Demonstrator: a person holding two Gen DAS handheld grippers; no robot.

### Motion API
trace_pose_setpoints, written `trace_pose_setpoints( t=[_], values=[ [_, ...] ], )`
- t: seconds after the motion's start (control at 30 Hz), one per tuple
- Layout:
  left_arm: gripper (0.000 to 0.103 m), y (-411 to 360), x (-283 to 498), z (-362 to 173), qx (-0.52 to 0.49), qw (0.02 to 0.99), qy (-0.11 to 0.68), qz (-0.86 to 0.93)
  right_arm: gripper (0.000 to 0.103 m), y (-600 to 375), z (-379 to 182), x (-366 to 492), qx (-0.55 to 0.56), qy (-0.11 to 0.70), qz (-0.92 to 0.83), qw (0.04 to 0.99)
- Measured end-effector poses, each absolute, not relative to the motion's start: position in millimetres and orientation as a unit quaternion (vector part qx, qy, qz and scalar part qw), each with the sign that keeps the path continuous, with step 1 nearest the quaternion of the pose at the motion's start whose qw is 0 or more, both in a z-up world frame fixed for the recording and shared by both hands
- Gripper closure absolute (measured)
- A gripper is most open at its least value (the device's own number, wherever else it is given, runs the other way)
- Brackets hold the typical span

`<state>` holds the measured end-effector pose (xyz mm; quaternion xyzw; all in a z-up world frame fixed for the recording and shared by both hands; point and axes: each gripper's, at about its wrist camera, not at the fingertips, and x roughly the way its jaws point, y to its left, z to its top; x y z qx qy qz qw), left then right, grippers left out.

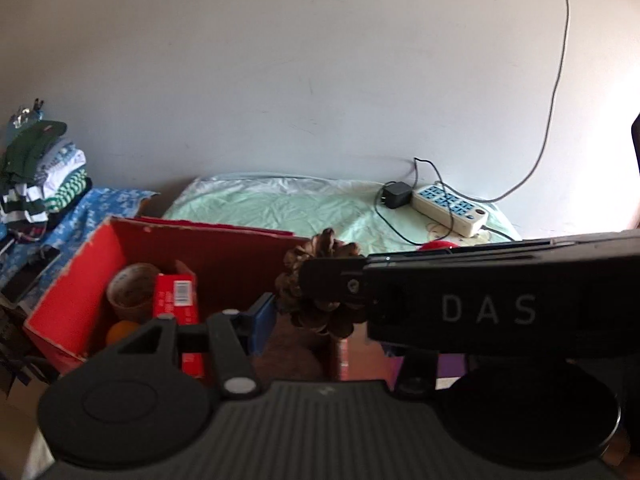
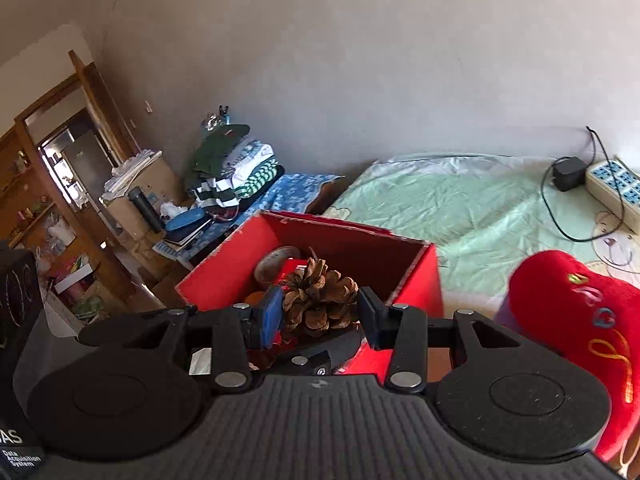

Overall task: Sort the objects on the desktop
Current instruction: 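Carry the pinecone with the right gripper over the red box, then open the right gripper to drop the pinecone into the red box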

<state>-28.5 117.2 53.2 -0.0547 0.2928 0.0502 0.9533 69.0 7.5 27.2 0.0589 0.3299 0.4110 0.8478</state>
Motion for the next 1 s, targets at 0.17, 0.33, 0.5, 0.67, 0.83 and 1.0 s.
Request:
trace_pose_setpoints(
  t=[0.17,0.33,0.5,0.67,0.83,1.0],
  values=[
    [0.051,194,-29,47,-0.054,0.947,0.309,0.071,0.058,86,21,75,0.044,0.343,0.425,0.837],
    [0.051,258,-19,25,-0.028,0.930,0.359,0.073,0.058,153,0,87,0.047,0.395,0.432,0.810],
    [0.049,291,-11,6,-0.013,0.915,0.397,0.069,0.058,197,-20,98,0.049,0.449,0.425,0.784],
    [0.047,298,-12,-4,0.002,0.911,0.408,0.058,0.058,222,-36,101,0.030,0.496,0.408,0.766],
    [0.038,303,-9,-8,-0.001,0.910,0.412,0.050,0.052,225,-41,97,0.032,0.505,0.394,0.767],
    [0.035,303,-10,-8,0.000,0.911,0.410,0.043,0.050,221,-42,94,0.054,0.504,0.382,0.773]
  ],
)
